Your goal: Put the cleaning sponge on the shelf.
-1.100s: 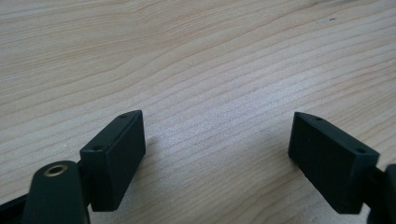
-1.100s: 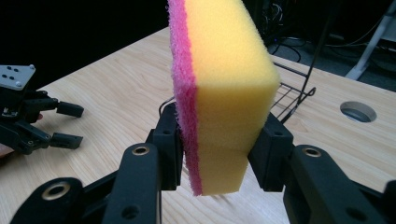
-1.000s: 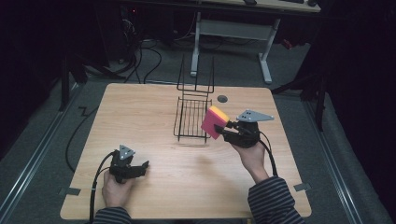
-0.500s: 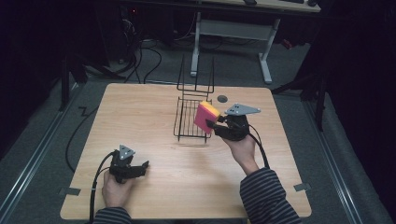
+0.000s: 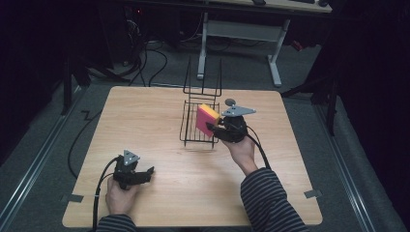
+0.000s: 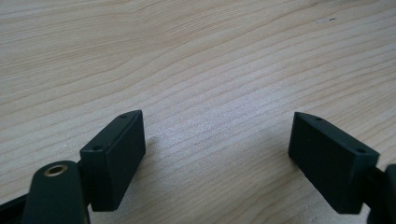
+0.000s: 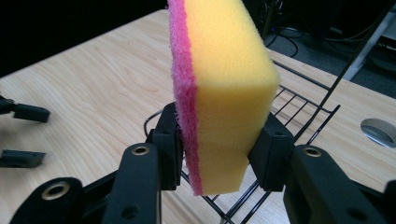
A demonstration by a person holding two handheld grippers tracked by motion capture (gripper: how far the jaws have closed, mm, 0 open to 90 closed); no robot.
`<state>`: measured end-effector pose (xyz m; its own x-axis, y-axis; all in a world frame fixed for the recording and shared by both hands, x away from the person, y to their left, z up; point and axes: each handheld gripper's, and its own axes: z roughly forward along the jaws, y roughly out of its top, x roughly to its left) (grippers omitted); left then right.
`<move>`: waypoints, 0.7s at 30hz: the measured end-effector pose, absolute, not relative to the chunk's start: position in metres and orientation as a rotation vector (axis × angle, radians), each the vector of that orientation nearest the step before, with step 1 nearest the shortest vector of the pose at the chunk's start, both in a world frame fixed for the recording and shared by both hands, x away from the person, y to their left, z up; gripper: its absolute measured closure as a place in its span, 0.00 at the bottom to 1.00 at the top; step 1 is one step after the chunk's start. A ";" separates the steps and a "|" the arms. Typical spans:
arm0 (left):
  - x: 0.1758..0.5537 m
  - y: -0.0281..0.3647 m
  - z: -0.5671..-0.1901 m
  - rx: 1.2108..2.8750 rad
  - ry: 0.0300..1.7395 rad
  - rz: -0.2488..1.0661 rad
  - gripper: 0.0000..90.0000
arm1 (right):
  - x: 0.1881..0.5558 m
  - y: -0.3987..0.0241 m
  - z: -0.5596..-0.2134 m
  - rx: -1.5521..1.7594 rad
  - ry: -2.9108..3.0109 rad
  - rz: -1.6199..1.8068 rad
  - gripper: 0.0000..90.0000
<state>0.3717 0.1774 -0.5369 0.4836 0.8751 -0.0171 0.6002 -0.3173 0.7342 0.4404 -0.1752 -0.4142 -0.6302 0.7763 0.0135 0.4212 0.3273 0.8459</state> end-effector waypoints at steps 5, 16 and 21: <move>0.372 0.177 -0.537 2.040 1.214 0.510 0.21 | 0.450 -0.170 -0.427 1.088 2.219 1.191 0.67; 0.372 0.177 -0.537 2.039 1.214 0.510 0.21 | 0.463 -0.159 -0.446 1.113 2.230 1.134 0.67; 0.372 0.177 -0.537 2.040 1.213 0.509 0.21 | 0.468 -0.159 -0.453 1.148 2.229 1.126 0.67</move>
